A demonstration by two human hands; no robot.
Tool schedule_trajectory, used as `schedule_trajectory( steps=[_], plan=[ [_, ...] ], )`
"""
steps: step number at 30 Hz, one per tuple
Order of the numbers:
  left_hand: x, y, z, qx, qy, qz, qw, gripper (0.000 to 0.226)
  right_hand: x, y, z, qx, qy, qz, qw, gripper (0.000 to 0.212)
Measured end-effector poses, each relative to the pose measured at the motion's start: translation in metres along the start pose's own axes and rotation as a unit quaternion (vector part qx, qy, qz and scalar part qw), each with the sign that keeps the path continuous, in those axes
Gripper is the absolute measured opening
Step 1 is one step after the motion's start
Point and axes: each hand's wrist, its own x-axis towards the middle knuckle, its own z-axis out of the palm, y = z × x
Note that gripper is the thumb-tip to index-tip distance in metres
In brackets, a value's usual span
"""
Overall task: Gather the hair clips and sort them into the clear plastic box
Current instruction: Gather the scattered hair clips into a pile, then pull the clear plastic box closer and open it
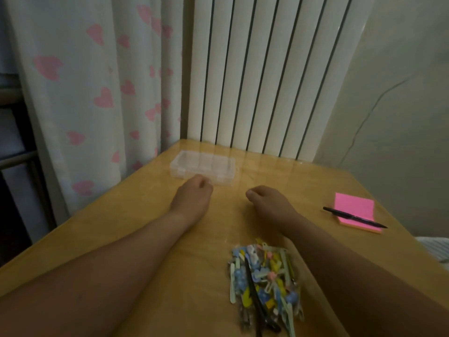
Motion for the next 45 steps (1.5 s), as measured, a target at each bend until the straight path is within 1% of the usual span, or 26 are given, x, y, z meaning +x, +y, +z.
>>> schedule_trajectory(
  steps=[1, 3, 4, 5, 8, 10, 11, 13, 15, 19, 22, 25, 29, 31, 33, 35, 37, 39, 40, 41, 43, 45],
  plan=[
    [0.011, -0.005, -0.001, 0.029, 0.039, -0.001, 0.999, 0.033, 0.013, -0.005, 0.005, -0.01, -0.009, -0.003, 1.0, 0.045],
    [0.032, -0.014, -0.008, 0.065, 0.115, -0.019, 0.991, 0.041, 0.037, -0.012, 0.013, -0.008, -0.02, -0.003, 1.0, 0.052],
    [0.041, -0.018, -0.013, 0.059, 0.139, -0.037, 0.988, 0.048, 0.048, -0.014, 0.016, 0.0, -0.023, -0.002, 1.0, 0.055],
    [0.05, -0.021, -0.018, 0.041, 0.144, -0.056, 0.987, 0.055, 0.058, -0.015, 0.019, 0.006, -0.028, -0.003, 1.0, 0.059],
    [0.07, -0.025, -0.026, -0.038, 0.098, -0.102, 0.989, 0.07, 0.08, -0.019, 0.024, -0.001, -0.071, -0.018, 0.997, 0.065],
    [0.075, -0.024, -0.025, -0.058, 0.072, -0.113, 0.989, 0.069, 0.083, -0.019, 0.023, -0.005, -0.098, -0.022, 0.995, 0.063],
    [0.074, -0.022, -0.024, -0.055, 0.068, -0.111, 0.99, 0.068, 0.082, -0.018, 0.021, -0.001, -0.097, -0.021, 0.995, 0.062],
    [0.065, -0.016, -0.019, -0.04, 0.06, -0.1, 0.992, 0.068, 0.069, -0.009, 0.009, 0.025, -0.069, -0.008, 0.997, 0.057],
    [0.049, -0.005, -0.009, -0.035, 0.033, -0.088, 0.995, 0.068, 0.045, 0.006, -0.009, 0.054, -0.022, 0.01, 0.998, 0.052],
    [0.0, 0.028, 0.024, -0.018, -0.049, -0.053, 0.997, 0.065, -0.033, 0.049, -0.052, 0.037, 0.077, 0.039, 0.996, 0.042],
    [-0.034, 0.043, 0.048, -0.007, -0.106, -0.031, 0.994, 0.064, -0.082, 0.076, -0.07, 0.023, 0.131, 0.053, 0.99, 0.043],
    [-0.052, 0.051, 0.058, 0.007, -0.113, -0.021, 0.993, 0.044, -0.105, 0.091, -0.075, 0.004, 0.152, 0.061, 0.986, 0.055],
    [-0.063, 0.061, 0.053, -0.001, -0.102, -0.016, 0.995, 0.04, -0.115, 0.1, -0.068, -0.024, 0.162, 0.071, 0.984, 0.096],
    [-0.064, 0.063, 0.049, 0.015, -0.11, -0.005, 0.994, 0.043, -0.115, 0.103, -0.066, -0.066, 0.166, 0.081, 0.981, 0.102],
    [-0.062, 0.064, 0.044, 0.04, -0.125, 0.002, 0.991, 0.043, -0.115, 0.104, -0.063, -0.118, 0.169, 0.078, 0.975, 0.103],
    [-0.059, 0.067, 0.04, 0.074, -0.138, 0.027, 0.987, 0.05, -0.114, 0.106, -0.058, -0.153, 0.178, 0.071, 0.969, 0.103],
    [-0.058, 0.073, 0.039, 0.125, -0.157, 0.08, 0.976, 0.066, -0.112, 0.11, -0.056, -0.166, 0.188, 0.071, 0.965, 0.1],
    [-0.057, 0.08, 0.042, 0.195, -0.189, 0.136, 0.953, 0.094, -0.111, 0.112, -0.055, -0.169, 0.191, 0.071, 0.964, 0.097],
    [-0.056, 0.084, 0.045, 0.233, -0.207, 0.157, 0.937, 0.102, -0.11, 0.113, -0.056, -0.169, 0.19, 0.071, 0.964, 0.096],
    [-0.055, 0.088, 0.049, 0.268, -0.222, 0.175, 0.921, 0.105, -0.11, 0.113, -0.057, -0.169, 0.19, 0.072, 0.964, 0.096],
    [-0.054, 0.094, 0.057, 0.317, -0.229, 0.197, 0.899, 0.099, -0.111, 0.113, -0.058, -0.166, 0.19, 0.076, 0.965, 0.095],
    [-0.054, 0.098, 0.063, 0.335, -0.212, 0.209, 0.894, 0.09, -0.111, 0.113, -0.058, -0.162, 0.19, 0.076, 0.965, 0.094]
  ],
)
